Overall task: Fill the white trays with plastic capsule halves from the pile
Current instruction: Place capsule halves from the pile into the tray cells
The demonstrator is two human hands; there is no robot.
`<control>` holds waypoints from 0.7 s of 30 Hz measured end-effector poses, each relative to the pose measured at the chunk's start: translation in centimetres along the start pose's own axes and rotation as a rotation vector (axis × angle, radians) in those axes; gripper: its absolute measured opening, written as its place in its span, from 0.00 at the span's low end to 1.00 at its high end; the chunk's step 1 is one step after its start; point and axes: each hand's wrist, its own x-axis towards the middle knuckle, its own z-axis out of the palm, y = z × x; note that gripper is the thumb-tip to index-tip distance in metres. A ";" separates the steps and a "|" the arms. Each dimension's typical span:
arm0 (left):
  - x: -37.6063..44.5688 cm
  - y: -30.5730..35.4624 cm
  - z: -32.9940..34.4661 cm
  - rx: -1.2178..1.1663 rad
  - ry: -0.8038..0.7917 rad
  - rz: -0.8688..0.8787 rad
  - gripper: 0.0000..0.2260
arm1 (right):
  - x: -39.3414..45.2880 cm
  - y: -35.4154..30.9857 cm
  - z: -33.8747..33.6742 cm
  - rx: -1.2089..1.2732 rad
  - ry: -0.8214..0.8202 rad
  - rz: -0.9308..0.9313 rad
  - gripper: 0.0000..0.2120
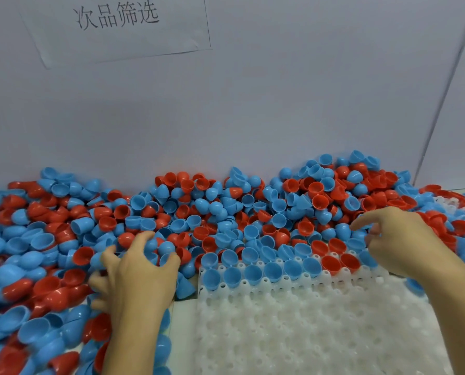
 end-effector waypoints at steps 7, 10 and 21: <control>0.0 -0.9 0.9 0.178 -0.094 -0.001 0.34 | -1.1 -3.3 -0.7 0.066 0.031 -0.169 0.18; 0.4 -1.3 1.1 0.194 -0.063 0.020 0.30 | -1.5 -4.6 -0.3 0.068 0.050 -0.218 0.17; 0.7 -0.9 1.6 0.042 0.137 0.067 0.22 | -2.6 -6.2 0.1 0.046 -0.037 -0.298 0.16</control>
